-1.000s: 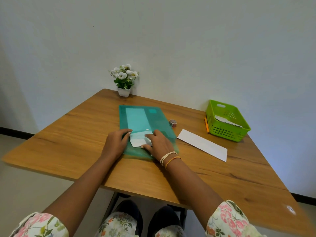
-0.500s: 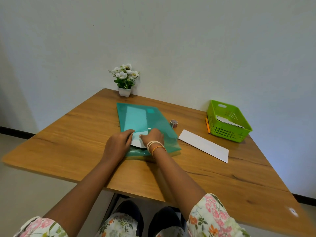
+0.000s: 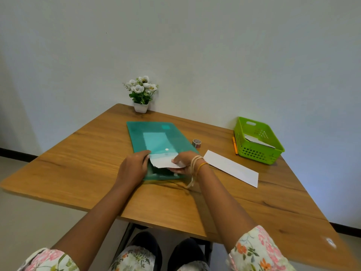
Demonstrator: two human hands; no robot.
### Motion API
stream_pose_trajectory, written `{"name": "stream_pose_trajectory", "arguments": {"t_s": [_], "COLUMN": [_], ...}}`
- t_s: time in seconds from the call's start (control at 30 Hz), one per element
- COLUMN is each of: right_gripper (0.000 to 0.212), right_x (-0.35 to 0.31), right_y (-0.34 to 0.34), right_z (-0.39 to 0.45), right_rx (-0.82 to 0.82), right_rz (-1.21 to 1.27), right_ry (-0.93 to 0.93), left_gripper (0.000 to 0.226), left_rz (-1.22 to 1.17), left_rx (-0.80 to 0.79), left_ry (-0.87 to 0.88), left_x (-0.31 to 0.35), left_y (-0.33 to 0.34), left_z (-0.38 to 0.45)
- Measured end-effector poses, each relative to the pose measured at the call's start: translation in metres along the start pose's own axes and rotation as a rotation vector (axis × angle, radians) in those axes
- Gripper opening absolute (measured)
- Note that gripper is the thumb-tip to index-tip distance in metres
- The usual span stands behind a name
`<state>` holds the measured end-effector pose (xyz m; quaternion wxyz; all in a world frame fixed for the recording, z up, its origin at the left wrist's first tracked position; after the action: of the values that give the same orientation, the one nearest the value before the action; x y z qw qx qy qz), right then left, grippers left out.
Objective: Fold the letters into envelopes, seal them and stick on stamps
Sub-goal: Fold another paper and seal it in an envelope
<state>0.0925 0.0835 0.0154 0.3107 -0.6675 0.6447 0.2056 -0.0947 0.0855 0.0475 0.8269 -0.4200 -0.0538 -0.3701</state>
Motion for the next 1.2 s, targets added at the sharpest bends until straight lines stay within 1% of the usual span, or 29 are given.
{"name": "stream_pose_trajectory", "arguments": {"t_s": [0.07, 0.17, 0.23, 0.3, 0.43, 0.5, 0.57, 0.6, 0.63, 0.67, 0.7, 0.77, 0.8, 0.87, 0.93, 1.0, 1.03, 1.07, 1.13, 1.2], "right_gripper": [0.017, 0.006, 0.005, 0.010, 0.016, 0.016, 0.010, 0.008, 0.006, 0.006, 0.005, 0.006, 0.008, 0.013, 0.014, 0.009, 0.006, 0.007, 0.016, 0.020], "right_x": [0.010, 0.016, 0.012, 0.005, -0.005, -0.007, -0.008, -0.009, -0.010, -0.010, -0.010, -0.007, -0.003, 0.007, 0.017, 0.026, 0.030, 0.033, 0.037, 0.037], "right_y": [-0.015, -0.046, -0.074, -0.103, -0.159, -0.180, -0.191, -0.193, -0.192, -0.190, -0.188, -0.181, -0.177, -0.167, -0.156, -0.143, -0.136, -0.129, -0.117, -0.106], "right_z": [-0.011, -0.033, -0.051, -0.070, -0.104, -0.113, -0.119, -0.120, -0.119, -0.117, -0.114, -0.106, -0.100, -0.087, -0.072, -0.056, -0.049, -0.042, -0.030, -0.027], "right_rx": [-0.096, -0.116, -0.077, -0.033, 0.076, 0.092, 0.100, 0.100, 0.096, 0.091, 0.089, 0.094, 0.096, 0.097, 0.103, 0.109, 0.119, 0.125, 0.132, 0.146], "right_rz": [0.013, -0.127, -0.157, -0.174, -0.144, -0.080, -0.036, -0.023, -0.011, 0.005, 0.019, 0.049, 0.063, 0.088, 0.101, 0.101, 0.096, 0.092, 0.105, 0.117], "right_ry": [0.060, 0.097, 0.064, 0.009, -0.076, -0.088, -0.094, -0.101, -0.111, -0.125, -0.139, -0.153, -0.151, -0.130, -0.114, -0.099, -0.091, -0.085, -0.072, -0.064], "left_gripper": [0.028, 0.029, 0.030, 0.033, 0.059, 0.065, 0.071, 0.067, 0.059, 0.050, 0.047, 0.049, 0.048, 0.045, 0.049, 0.050, 0.048, 0.045, 0.048, 0.055], "left_rz": [-0.013, -0.031, -0.052, -0.101, -0.204, -0.217, -0.170, -0.131, -0.092, -0.061, -0.037, 0.029, 0.098, 0.250, 0.320, 0.331, 0.312, 0.282, 0.218, 0.178], "left_rx": [-0.040, -0.081, -0.089, -0.107, -0.116, -0.104, -0.129, -0.152, -0.174, -0.178, -0.167, -0.123, -0.110, -0.141, -0.203, -0.265, -0.290, -0.322, -0.397, -0.440], "left_ry": [-0.041, -0.081, -0.096, -0.119, -0.176, -0.198, -0.197, -0.184, -0.176, -0.169, -0.157, -0.119, -0.081, 0.005, 0.106, 0.211, 0.245, 0.261, 0.227, 0.158], "left_x": [-0.007, -0.013, -0.015, -0.018, -0.020, -0.022, -0.022, -0.022, -0.021, -0.019, -0.017, -0.012, -0.008, -0.001, 0.010, 0.031, 0.041, 0.049, 0.058, 0.059], "left_y": [0.007, 0.013, 0.012, 0.014, 0.013, 0.010, 0.009, 0.010, 0.011, 0.011, 0.010, 0.005, 0.003, 0.006, 0.017, 0.029, 0.036, 0.044, 0.061, 0.072], "left_z": [0.000, -0.001, -0.001, -0.002, -0.003, -0.004, -0.003, -0.003, -0.002, -0.001, 0.000, 0.003, 0.004, 0.005, 0.005, 0.005, 0.005, 0.005, 0.004, 0.002]}}
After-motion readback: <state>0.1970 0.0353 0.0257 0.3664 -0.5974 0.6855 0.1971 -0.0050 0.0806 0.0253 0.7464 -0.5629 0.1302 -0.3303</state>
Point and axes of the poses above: each hand's wrist, its own z-axis towards the middle knuckle, its own y-axis out of the palm, x = y × z, the point moved 10 cm from there along z, towards the middle knuckle, and after that the axes turned 14 degrees about y, right-handed, at the moved point
